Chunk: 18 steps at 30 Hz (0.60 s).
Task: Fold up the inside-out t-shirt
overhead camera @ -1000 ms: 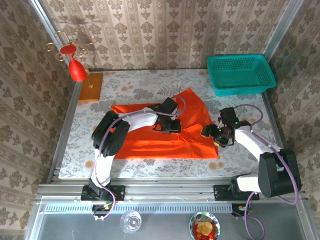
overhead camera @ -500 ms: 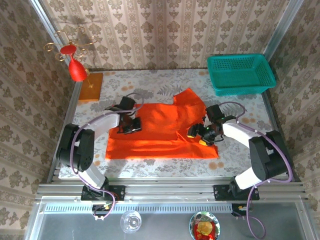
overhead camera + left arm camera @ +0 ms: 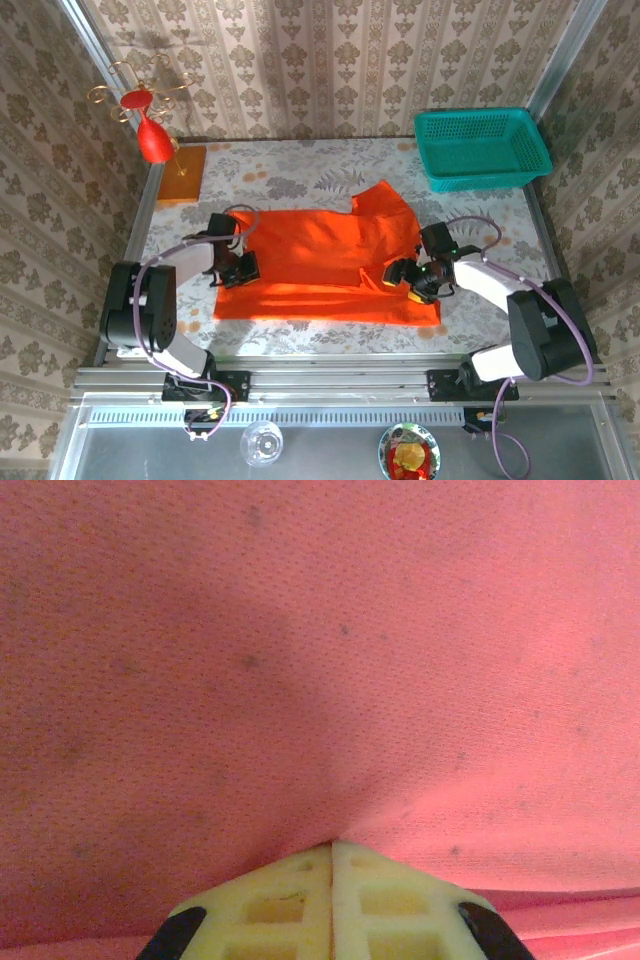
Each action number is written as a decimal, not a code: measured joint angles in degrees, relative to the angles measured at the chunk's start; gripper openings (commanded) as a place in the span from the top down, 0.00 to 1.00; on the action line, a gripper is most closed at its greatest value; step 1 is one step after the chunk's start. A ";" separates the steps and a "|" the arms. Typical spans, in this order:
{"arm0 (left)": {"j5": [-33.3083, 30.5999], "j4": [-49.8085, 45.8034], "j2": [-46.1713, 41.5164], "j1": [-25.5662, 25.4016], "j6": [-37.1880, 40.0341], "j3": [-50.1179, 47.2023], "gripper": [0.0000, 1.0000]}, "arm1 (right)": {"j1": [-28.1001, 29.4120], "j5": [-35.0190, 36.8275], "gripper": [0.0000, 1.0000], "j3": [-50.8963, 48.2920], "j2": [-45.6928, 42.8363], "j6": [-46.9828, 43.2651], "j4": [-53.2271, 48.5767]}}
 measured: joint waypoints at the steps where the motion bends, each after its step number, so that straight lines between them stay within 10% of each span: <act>1: 0.33 0.13 -0.83 -0.04 -0.13 -0.85 0.92 | -0.07 0.13 0.22 -0.90 -1.36 0.02 -0.70; 18: -7.28 -12.41 -0.02 7.37 6.58 15.80 0.80 | -0.28 1.14 0.25 9.46 -6.86 -1.53 -9.60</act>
